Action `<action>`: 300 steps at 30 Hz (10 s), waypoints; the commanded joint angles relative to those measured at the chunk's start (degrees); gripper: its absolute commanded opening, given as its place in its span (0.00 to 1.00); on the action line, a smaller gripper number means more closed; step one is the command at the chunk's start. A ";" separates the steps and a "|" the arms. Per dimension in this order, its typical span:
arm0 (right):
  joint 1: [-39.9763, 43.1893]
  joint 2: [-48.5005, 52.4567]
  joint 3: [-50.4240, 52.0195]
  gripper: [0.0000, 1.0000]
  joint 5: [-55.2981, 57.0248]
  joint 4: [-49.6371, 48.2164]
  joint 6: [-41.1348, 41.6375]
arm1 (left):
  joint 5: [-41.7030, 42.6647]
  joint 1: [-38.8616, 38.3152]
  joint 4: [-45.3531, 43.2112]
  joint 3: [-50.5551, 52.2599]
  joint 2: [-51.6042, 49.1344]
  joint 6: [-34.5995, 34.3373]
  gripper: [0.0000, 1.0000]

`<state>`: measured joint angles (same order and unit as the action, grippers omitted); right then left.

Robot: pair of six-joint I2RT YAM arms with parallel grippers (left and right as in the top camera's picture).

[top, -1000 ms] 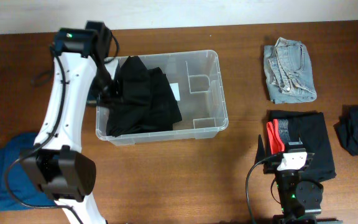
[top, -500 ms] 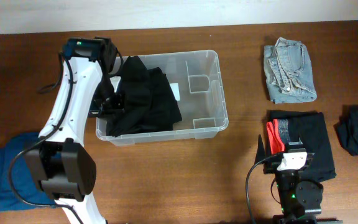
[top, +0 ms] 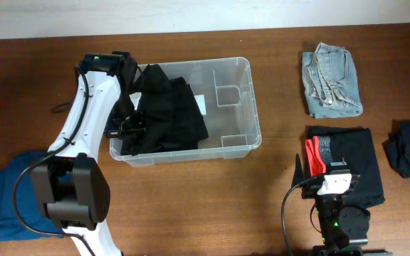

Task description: Pack container

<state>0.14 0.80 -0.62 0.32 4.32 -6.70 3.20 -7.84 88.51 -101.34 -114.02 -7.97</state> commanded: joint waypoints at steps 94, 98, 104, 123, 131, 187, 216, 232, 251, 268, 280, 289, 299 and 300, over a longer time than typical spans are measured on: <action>0.35 -0.59 0.31 0.98 0.33 0.33 -0.15 | -4.50 -9.01 -34.03 -8.46 -12.96 -8.63 0.01; 0.35 -0.59 0.31 0.98 0.33 0.33 -0.15 | -4.44 -10.45 -34.10 -8.46 -15.69 -8.70 0.01; 0.35 -0.59 0.31 0.98 0.33 0.33 -0.15 | -4.42 -11.02 -34.01 -8.46 -20.15 -8.68 0.00; 0.35 -0.59 0.31 0.98 0.33 0.33 -0.15 | -4.44 -11.17 -18.32 -13.53 -6.62 -8.68 0.01; 0.35 -0.59 0.31 0.98 0.33 0.33 -0.15 | -4.66 -8.48 -5.70 -13.53 0.55 -8.68 0.00; 0.35 -0.59 0.31 0.98 0.33 0.33 -0.15 | 11.80 -14.19 -24.44 -1.11 2.47 -2.73 0.00; 0.35 -0.59 0.31 0.98 0.33 0.33 -0.15 | -1.60 -19.02 -37.94 -0.70 -12.66 -7.85 0.01; 0.35 -0.59 0.31 0.99 0.35 0.33 -0.15 | -9.42 -19.02 -32.06 1.03 -13.29 -7.87 0.01; 0.35 -0.59 0.31 0.98 0.33 0.33 -0.15 | -19.61 -18.86 -27.78 4.31 -13.60 -4.07 0.01; 0.35 -0.59 0.31 0.98 0.33 0.33 -0.15 | -11.08 -19.65 -29.46 -1.70 -13.57 -3.98 0.00; 0.35 -0.59 0.31 0.98 0.33 0.33 -0.15 | -25.99 -18.75 -29.42 -9.81 -5.68 -9.07 0.01; 0.35 -0.59 0.31 0.98 0.33 0.33 -0.15 | -30.03 -10.36 -27.98 -9.81 -2.95 -21.42 0.01; 0.35 -0.59 0.31 0.98 0.33 0.33 -0.15 | -25.81 -4.61 -28.52 -9.44 -3.04 -21.99 0.01; 0.35 -0.59 0.31 0.98 0.33 0.33 -0.15 | -25.05 -4.46 -28.72 -9.42 -3.13 -21.99 0.01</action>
<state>0.14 0.80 -0.62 0.32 4.32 -6.66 -24.18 -12.56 60.16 -110.52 -118.02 -28.60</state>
